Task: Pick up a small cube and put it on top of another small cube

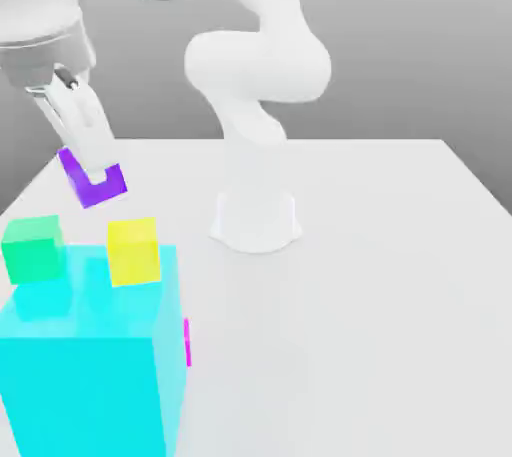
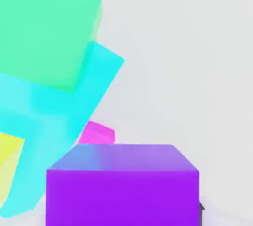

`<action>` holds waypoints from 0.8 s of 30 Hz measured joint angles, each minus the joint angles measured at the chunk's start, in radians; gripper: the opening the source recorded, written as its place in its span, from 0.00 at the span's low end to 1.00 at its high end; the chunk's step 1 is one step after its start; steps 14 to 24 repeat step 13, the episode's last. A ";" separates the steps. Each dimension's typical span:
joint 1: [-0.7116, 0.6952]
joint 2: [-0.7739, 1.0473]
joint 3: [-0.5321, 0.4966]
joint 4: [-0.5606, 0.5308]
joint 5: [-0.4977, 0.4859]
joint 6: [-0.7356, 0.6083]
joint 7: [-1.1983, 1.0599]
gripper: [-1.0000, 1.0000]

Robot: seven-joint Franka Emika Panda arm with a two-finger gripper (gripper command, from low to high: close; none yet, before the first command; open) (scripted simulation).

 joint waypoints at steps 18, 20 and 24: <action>0.060 0.075 0.038 -0.049 0.021 0.235 -0.095 1.00; 0.060 0.075 0.038 -0.049 0.021 0.235 -0.095 1.00; 0.060 0.075 0.038 -0.049 0.021 0.235 -0.095 1.00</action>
